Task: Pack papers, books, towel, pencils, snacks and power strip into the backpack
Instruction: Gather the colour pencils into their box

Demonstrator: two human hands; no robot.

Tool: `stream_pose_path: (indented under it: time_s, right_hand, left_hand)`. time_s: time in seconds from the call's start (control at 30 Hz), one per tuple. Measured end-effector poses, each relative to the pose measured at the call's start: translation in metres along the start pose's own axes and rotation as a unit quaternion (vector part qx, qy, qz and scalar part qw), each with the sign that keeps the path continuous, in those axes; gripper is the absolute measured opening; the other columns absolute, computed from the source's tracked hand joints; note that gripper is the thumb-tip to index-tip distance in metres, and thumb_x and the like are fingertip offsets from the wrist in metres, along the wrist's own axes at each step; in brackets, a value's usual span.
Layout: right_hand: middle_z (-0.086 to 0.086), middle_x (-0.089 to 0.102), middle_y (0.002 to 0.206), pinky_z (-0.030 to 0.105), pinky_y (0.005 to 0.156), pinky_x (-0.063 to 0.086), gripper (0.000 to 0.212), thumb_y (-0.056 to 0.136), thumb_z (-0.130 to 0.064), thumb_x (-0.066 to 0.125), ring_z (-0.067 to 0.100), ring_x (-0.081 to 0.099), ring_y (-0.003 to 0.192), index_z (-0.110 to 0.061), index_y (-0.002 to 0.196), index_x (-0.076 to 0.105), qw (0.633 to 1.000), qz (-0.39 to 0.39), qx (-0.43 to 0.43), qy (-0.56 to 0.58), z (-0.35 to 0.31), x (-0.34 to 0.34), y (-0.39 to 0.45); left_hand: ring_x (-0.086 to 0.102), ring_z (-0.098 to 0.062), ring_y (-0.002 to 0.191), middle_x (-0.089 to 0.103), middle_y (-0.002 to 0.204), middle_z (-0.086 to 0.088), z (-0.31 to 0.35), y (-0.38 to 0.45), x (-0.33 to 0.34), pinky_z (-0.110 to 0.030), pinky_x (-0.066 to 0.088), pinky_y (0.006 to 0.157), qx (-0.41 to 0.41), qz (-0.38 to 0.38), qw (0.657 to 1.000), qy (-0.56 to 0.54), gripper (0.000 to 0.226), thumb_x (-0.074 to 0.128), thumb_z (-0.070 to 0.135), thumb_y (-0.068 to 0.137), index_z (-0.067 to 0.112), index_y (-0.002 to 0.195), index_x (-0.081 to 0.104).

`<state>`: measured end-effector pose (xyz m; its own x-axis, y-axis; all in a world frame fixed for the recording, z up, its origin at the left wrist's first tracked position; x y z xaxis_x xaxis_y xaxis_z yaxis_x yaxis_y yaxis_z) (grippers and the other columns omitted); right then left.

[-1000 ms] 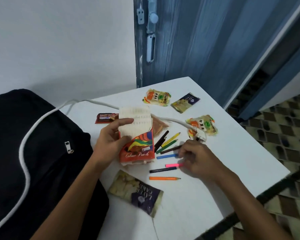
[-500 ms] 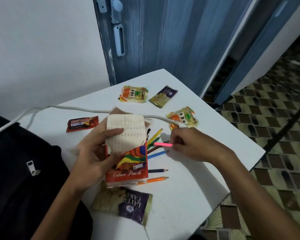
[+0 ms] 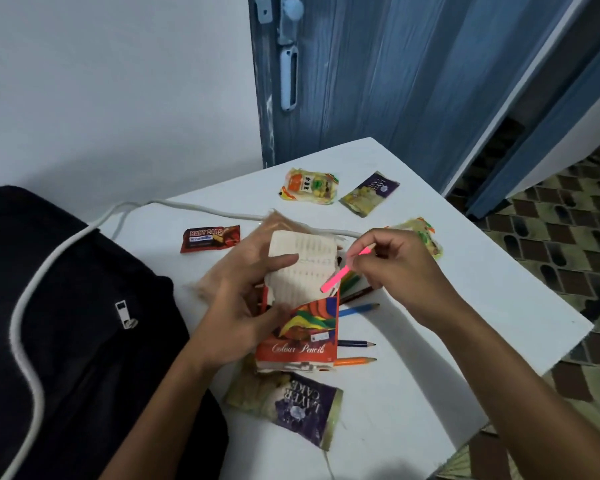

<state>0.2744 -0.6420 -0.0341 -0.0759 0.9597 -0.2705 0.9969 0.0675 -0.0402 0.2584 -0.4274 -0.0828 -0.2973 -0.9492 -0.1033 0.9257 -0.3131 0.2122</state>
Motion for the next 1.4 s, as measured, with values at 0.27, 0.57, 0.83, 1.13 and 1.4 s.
stream_pose_path:
  time_s: [0.27,0.57,0.83,1.13,1.4]
  right_hand:
    - [0.005,0.061,0.068,0.034,0.062,0.052,0.030,0.073,0.005,0.075,0.011,0.060,0.059,-0.012,0.093,0.060,0.997,-0.030,0.044,-0.053,-0.005,0.014,0.011]
    - [-0.002,0.061,0.076,0.014,0.056,0.042,0.019,0.074,-0.014,0.080,0.004,0.051,0.061,-0.018,0.086,0.066,0.988,-0.004,-0.026,-0.152,0.001,0.026,0.009]
    - [0.000,0.057,0.061,0.027,0.054,0.045,0.016,0.075,-0.003,0.077,0.013,0.054,0.058,-0.011,0.077,0.062,1.000,0.013,0.016,0.008,0.003,0.025,0.009]
    - [0.000,0.069,0.068,0.020,0.059,0.050,0.015,0.073,0.002,0.076,0.013,0.061,0.064,-0.009,0.073,0.065,0.995,0.032,-0.060,0.069,-0.013,0.029,0.006]
    - [-0.013,0.067,0.084,0.039,0.080,0.035,0.011,0.078,-0.021,0.073,0.008,0.044,0.088,-0.029,0.075,0.067,0.922,-0.091,-0.180,-0.329,-0.021,0.042,0.010]
  left_hand:
    - [0.056,-0.023,0.121,0.055,0.132,0.010,-0.002,-0.001,-0.001,-0.034,0.056,0.081,-0.009,-0.012,1.000,-0.017,0.048,0.071,0.016,0.078,0.017,0.125,0.060]
    - [0.052,-0.007,0.123,0.053,0.133,0.010,0.001,0.002,-0.003,-0.024,0.052,0.086,0.006,0.027,0.999,-0.024,0.054,0.067,-0.005,0.075,0.011,0.125,0.055]
    - [0.046,-0.026,0.130,0.044,0.142,-0.009,-0.008,0.002,-0.009,-0.045,0.053,0.090,-0.013,0.041,0.999,0.027,0.053,0.067,0.012,0.077,0.013,0.129,0.056]
    - [0.043,-0.036,0.131,0.049,0.141,-0.011,-0.015,0.005,-0.014,-0.066,0.033,0.103,-0.068,0.073,0.989,-0.113,0.049,0.051,0.026,0.073,0.026,0.119,0.067]
    - [0.042,-0.040,0.131,0.051,0.138,-0.019,-0.017,0.004,-0.017,-0.068,0.025,0.107,-0.075,0.074,0.987,-0.121,0.049,0.044,0.027,0.082,0.015,0.125,0.063]
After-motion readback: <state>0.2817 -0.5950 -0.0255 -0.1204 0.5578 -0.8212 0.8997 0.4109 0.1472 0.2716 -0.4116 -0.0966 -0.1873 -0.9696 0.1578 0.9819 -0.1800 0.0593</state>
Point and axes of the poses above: each hand's wrist, its own y-axis towards the middle knuckle, its own x-axis out of the palm, z = x × y, the point moved 2 cm from there along y, towards the middle knuckle
